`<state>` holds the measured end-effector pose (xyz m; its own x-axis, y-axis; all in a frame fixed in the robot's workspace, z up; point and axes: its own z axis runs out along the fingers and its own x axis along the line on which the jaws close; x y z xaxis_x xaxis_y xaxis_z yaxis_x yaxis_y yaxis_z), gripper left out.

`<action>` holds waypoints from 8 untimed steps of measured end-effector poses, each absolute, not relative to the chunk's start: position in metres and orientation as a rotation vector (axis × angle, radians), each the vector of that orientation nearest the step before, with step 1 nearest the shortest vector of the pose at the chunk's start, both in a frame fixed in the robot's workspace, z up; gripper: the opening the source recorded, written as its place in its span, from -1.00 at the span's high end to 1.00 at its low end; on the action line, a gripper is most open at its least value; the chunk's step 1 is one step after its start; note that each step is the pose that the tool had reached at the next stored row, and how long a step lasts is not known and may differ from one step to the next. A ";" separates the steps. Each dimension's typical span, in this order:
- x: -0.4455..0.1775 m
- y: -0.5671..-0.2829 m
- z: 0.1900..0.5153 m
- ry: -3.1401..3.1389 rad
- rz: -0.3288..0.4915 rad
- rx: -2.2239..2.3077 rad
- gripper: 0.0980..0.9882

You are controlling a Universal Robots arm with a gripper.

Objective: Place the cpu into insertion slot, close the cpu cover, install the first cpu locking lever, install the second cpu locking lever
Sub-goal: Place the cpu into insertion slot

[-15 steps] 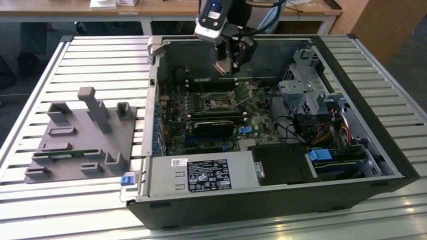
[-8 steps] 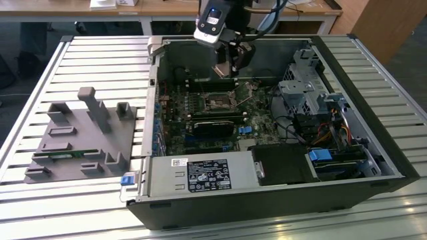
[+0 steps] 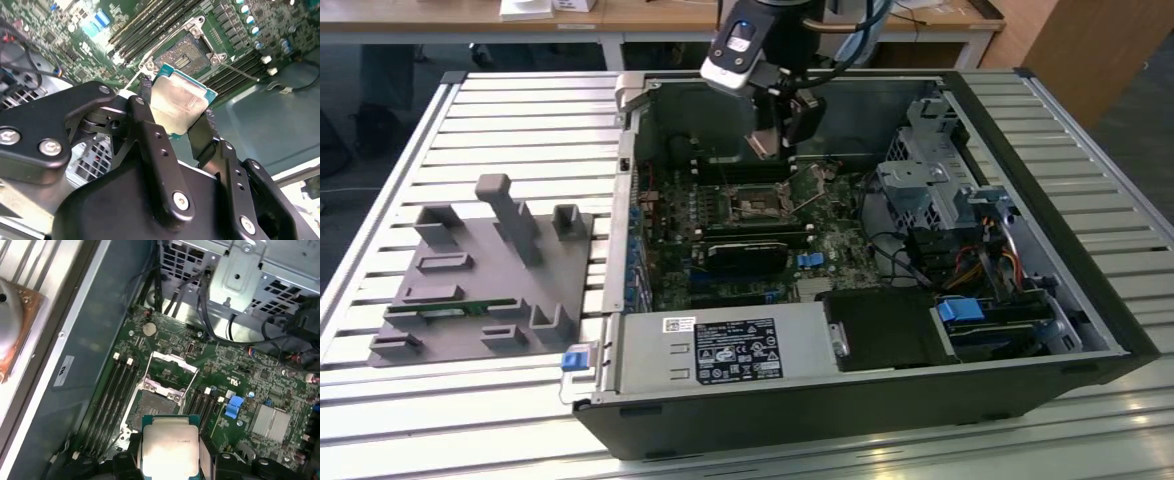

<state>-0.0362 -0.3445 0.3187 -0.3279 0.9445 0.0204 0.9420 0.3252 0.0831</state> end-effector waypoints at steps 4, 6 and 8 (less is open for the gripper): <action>-0.036 -0.345 0.316 2.482 0.122 1.866 0.00; -0.036 -0.345 0.316 2.478 0.122 1.871 0.00; -0.036 -0.345 0.315 2.478 0.122 1.872 0.00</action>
<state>-0.0362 -0.3445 0.3149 -0.2740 0.9615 0.0204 0.9588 0.2715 0.0830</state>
